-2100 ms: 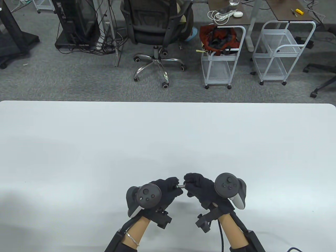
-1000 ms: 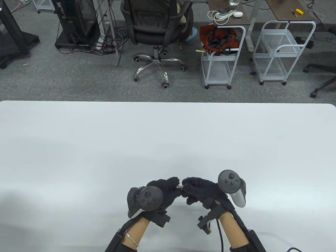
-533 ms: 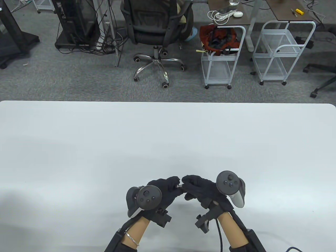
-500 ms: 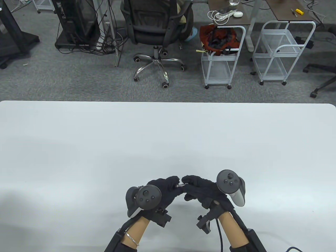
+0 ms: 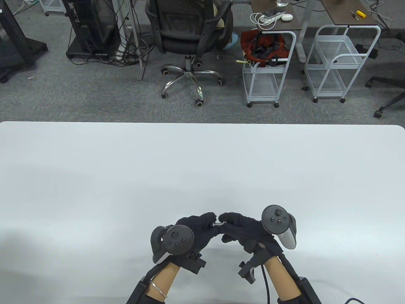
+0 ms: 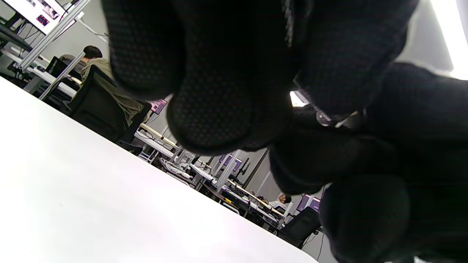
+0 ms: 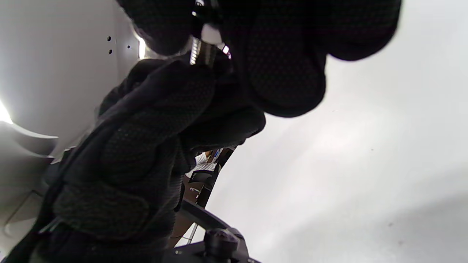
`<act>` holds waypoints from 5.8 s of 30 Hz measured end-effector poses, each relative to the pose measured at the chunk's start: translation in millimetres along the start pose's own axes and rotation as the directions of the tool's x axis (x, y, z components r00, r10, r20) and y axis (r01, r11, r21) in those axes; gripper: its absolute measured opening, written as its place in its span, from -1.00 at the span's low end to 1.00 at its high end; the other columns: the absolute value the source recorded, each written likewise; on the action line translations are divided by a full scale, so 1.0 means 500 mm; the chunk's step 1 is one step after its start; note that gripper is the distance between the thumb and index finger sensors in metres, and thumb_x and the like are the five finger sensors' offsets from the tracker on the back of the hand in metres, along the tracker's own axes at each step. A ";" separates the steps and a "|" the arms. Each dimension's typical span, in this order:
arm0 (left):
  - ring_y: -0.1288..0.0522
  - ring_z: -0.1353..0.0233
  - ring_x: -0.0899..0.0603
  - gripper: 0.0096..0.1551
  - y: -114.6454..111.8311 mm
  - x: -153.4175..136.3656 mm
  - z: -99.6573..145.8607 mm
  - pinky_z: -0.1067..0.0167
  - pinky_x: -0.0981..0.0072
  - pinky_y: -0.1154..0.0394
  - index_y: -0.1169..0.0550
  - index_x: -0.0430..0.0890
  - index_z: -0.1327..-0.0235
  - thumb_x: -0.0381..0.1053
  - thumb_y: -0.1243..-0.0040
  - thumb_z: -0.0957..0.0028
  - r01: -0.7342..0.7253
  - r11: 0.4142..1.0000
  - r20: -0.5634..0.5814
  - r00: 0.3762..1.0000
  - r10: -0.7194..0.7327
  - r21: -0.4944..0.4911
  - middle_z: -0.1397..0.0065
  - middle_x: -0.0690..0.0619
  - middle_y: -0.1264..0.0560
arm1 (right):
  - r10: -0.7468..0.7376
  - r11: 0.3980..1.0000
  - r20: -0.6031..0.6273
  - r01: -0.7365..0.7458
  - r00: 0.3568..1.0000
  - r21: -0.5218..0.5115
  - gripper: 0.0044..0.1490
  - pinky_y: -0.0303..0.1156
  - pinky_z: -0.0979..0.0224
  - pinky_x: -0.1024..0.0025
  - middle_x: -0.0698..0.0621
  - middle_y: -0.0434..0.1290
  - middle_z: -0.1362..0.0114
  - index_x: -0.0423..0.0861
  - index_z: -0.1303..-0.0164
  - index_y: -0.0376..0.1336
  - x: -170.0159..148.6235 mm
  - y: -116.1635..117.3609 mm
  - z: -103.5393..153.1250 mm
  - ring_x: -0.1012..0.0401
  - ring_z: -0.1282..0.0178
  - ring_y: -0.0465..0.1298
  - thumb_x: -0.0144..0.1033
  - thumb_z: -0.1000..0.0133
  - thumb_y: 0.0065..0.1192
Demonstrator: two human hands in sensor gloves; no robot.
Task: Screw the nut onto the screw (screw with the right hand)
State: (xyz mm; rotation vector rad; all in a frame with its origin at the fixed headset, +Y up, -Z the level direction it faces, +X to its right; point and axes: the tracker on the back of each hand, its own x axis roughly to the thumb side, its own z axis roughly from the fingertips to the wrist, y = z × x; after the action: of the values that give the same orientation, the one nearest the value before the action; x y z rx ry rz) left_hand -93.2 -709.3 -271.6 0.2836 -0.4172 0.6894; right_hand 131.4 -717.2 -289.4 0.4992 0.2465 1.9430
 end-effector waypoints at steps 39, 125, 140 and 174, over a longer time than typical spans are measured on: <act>-0.82 0.18 0.11 -0.48 0.019 0.018 0.008 0.06 0.29 -0.70 -0.72 -0.12 0.05 0.18 -0.39 0.13 -0.019 0.999 0.016 1.000 0.018 0.027 0.15 0.14 -0.85 | 0.005 0.998 0.049 -0.008 0.999 0.065 -0.19 0.45 -0.13 -0.04 -0.39 0.47 -0.29 -0.46 -0.45 0.19 0.007 -0.004 0.011 -0.07 -0.07 0.64 -0.09 -0.25 0.19; -0.82 0.16 0.10 -0.47 0.025 0.030 0.011 0.04 0.28 -0.69 -0.71 -0.14 0.03 0.18 -0.36 0.09 0.019 0.999 0.041 0.999 -0.021 0.034 0.13 0.13 -0.85 | 0.041 0.999 0.060 -0.041 0.997 -0.010 -0.32 0.46 -0.09 -0.06 -0.40 0.54 -0.21 -0.39 -0.27 0.37 0.001 -0.002 0.016 -0.09 0.00 0.66 -0.08 -0.27 0.13; -0.82 0.16 0.10 -0.47 0.024 0.030 0.011 0.04 0.28 -0.69 -0.70 -0.14 0.02 0.18 -0.35 0.09 0.026 0.999 0.045 0.999 -0.028 0.034 0.12 0.13 -0.84 | 0.063 0.998 0.048 -0.064 0.997 0.006 -0.35 0.45 -0.12 -0.08 -0.41 0.50 -0.26 -0.39 -0.28 0.36 0.002 0.000 0.015 -0.10 -0.07 0.64 -0.13 -0.27 0.13; -0.82 0.17 0.10 -0.47 0.029 0.013 0.004 0.05 0.28 -0.69 -0.71 -0.14 0.04 0.18 -0.36 0.11 -0.001 0.999 0.008 1.000 0.000 0.045 0.14 0.14 -0.85 | 0.080 0.996 0.062 -0.078 0.995 -0.043 -0.44 0.48 -0.07 -0.04 -0.36 0.56 -0.19 -0.32 -0.17 0.42 0.003 -0.003 0.004 -0.06 0.02 0.68 -0.16 -0.27 0.09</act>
State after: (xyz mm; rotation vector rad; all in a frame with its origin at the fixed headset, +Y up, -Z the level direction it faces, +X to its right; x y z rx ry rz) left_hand -98.9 -695.6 -265.0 0.3285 -0.4104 0.6990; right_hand 133.0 -715.5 -287.7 0.5506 0.1483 2.0012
